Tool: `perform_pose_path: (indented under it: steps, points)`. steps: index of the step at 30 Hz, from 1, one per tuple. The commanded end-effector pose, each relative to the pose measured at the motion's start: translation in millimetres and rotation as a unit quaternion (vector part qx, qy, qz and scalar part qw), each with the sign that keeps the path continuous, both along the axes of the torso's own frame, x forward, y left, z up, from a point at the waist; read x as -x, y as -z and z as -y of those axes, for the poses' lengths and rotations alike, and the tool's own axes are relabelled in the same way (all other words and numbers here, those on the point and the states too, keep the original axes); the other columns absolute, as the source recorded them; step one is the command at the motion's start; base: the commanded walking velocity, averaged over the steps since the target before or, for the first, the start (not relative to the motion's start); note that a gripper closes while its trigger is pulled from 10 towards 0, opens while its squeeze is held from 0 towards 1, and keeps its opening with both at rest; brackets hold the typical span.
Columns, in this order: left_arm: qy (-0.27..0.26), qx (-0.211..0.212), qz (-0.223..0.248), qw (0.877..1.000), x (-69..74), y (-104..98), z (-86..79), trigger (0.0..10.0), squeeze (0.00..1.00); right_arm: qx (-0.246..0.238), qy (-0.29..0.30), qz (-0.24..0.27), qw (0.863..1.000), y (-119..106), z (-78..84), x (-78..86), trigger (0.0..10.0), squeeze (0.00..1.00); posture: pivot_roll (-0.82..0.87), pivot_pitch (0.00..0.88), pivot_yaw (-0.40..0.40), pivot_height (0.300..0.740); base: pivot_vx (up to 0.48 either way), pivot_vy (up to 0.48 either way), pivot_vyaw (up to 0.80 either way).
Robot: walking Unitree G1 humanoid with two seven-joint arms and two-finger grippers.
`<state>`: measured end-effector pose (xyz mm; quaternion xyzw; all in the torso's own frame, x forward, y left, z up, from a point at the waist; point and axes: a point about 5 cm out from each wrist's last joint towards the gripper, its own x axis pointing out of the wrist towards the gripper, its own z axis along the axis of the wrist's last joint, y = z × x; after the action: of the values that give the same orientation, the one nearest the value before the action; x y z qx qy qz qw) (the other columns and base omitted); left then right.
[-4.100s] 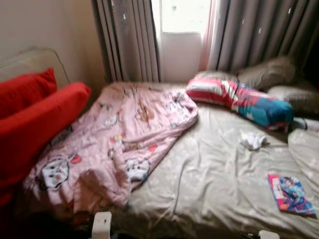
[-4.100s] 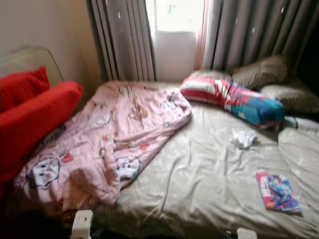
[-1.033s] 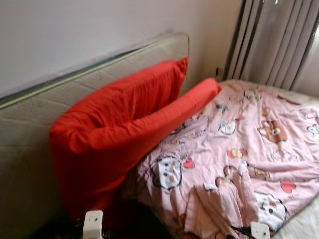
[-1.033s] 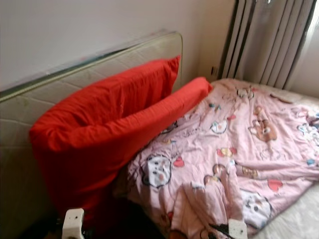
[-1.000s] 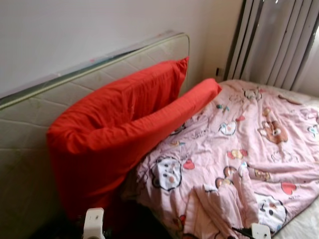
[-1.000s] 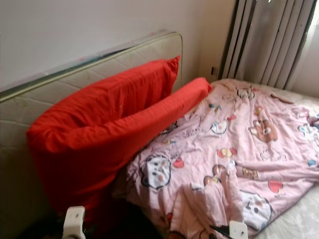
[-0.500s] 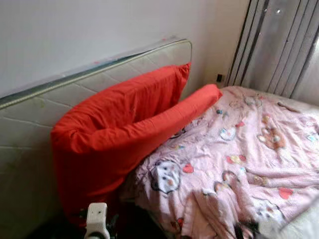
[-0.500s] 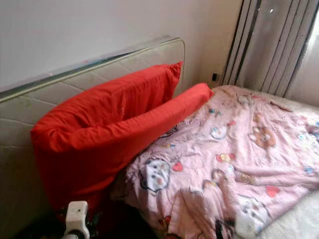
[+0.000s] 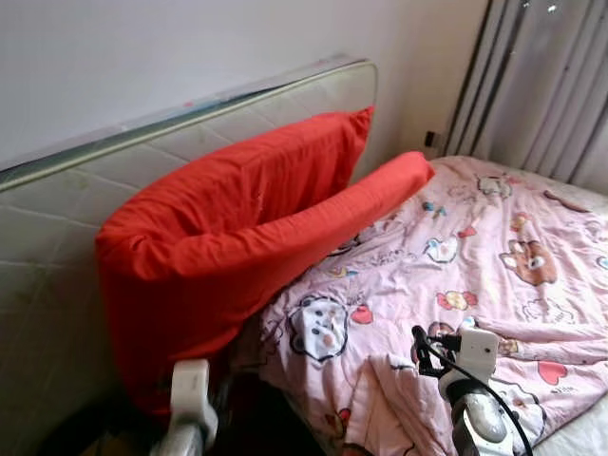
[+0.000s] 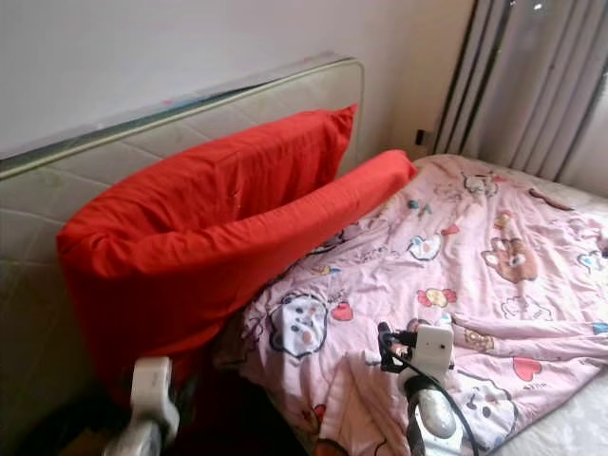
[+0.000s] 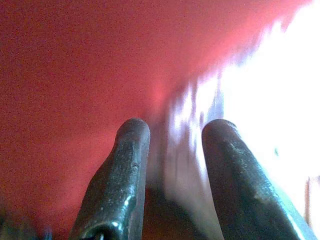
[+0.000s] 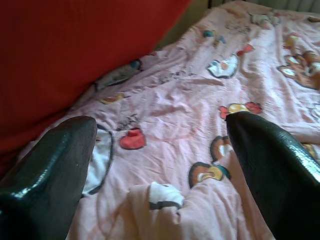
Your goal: Clean up the room
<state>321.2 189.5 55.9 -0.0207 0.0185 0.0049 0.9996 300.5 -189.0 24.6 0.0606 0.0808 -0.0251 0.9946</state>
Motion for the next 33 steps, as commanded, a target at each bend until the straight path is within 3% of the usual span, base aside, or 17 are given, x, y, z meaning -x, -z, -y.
perform_pose_path:
  steps: [1, 7, 13, 25, 33]
  points:
    - [-0.016, -0.003, -0.022, 1.0, 9.1, 11.8, -6.0, 10.0, 0.0, 0.005, 0.001, -0.005, 1.0, 2.1, 4.2, 2.6, 10.0, 0.0, -0.06, 0.0, 0.014, 0.74, 0.0, 0.0, 0.0]
    - [-0.016, -0.005, 0.01, 1.0, 4.0, 1.3, -1.0, 10.0, 0.0, 0.007, -0.004, -0.005, 1.0, 2.7, 1.9, 3.0, 10.0, 0.0, -0.06, 0.0, 0.016, 0.74, 0.0, 0.0, 0.0]
    - [0.0, -0.01, 0.006, 1.0, 1.4, -0.1, 3.5, 10.0, 0.0, 0.015, -0.011, -0.018, 1.0, 4.8, -3.5, 2.3, 10.0, 0.0, -0.06, 0.0, 0.023, 0.74, 0.0, 0.0, 0.0]
    - [0.01, -0.015, -0.002, 1.0, -3.2, -2.9, 6.3, 10.0, 0.0, 0.018, -0.005, -0.028, 0.999, 6.4, -4.8, 2.3, 10.0, 0.0, -0.06, 0.0, 0.022, 0.655, 0.0, 0.0, 0.0]
    - [0.024, -0.034, -0.009, 0.999, -3.6, -1.6, 9.0, 10.0, 0.0, 0.02, -0.015, -0.032, 0.999, 7.1, -10.4, 1.6, 10.0, 0.0, -0.05, 0.0, 0.019, 0.655, 0.0, 0.0, 0.0]
